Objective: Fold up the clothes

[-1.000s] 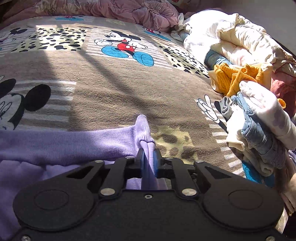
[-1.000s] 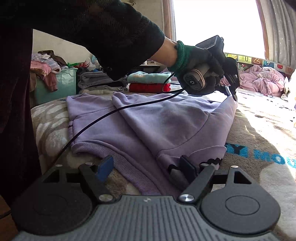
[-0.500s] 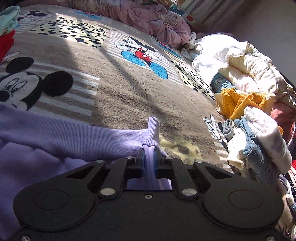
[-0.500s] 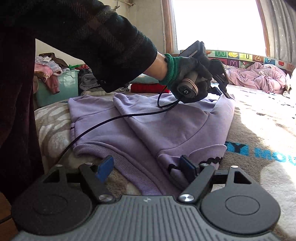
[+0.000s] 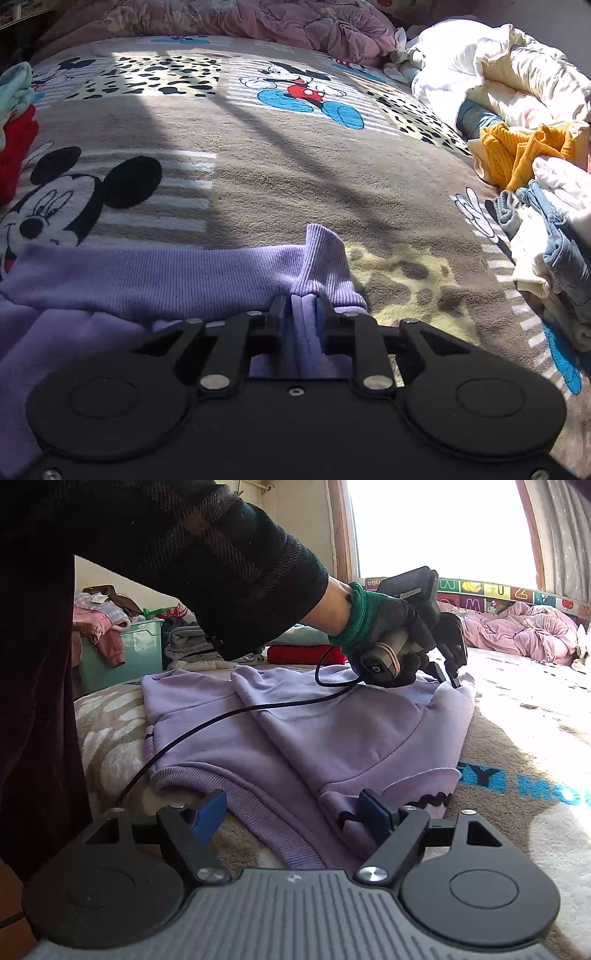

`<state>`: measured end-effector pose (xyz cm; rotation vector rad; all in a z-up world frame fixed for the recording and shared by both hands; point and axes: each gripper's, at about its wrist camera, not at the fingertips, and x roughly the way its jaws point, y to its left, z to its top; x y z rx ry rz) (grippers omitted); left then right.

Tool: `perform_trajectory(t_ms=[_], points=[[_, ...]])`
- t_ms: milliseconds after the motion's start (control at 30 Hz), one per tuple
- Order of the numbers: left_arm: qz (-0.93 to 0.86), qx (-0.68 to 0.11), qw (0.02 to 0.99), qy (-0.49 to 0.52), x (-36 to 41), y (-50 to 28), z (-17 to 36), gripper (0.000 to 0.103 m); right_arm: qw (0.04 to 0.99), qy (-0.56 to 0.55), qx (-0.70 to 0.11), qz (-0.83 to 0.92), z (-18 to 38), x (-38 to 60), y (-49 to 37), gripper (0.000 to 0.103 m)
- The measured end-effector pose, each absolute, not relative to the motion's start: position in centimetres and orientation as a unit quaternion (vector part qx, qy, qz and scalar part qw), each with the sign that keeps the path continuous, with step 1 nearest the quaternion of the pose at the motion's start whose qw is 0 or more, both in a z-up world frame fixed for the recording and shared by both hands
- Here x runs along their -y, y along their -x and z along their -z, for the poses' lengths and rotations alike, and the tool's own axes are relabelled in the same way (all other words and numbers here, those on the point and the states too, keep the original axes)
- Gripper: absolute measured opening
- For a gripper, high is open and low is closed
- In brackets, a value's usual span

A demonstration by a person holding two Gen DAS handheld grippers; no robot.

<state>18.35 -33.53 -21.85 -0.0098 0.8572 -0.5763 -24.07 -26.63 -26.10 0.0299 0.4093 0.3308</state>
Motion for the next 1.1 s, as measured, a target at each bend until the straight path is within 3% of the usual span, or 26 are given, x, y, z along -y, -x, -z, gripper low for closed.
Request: perform_trajectory(t_ms=[300, 600, 800, 933, 1067, 1100], points=[[0.327, -0.336, 0.882, -0.044, 34.2, -15.6, 17.8, 0.024, 0.967, -0.006, -0.203, -0.154, 26.1, 26.1, 23.9, 0.079], [0.358, -0.374, 0.844, -0.144, 36.6, -15.7, 23.1, 0.024, 0.964, -0.015, -0.207, -0.166, 26.1, 26.6, 23.7, 0.079], [0.335, -0.371, 0.849, -0.173, 38.5, -15.9, 22.6, 0.024, 0.959, -0.011, -0.216, -0.184, 26.1, 26.7, 23.3, 0.081], [0.358, -0.35, 0.85, -0.165, 37.4, -14.0, 19.3, 0.025, 0.958, -0.003, -0.215, -0.187, 26.2, 26.5, 23.4, 0.083], [0.377, -0.341, 0.84, -0.191, 35.4, -11.0, 15.8, 0.033, 0.959, -0.007, -0.216, -0.184, 26.0, 26.4, 23.3, 0.083], [0.379, -0.341, 0.836, -0.204, 34.8, -10.3, 15.1, 0.04, 0.959, -0.011, -0.216, -0.182, 25.9, 26.4, 23.3, 0.083]])
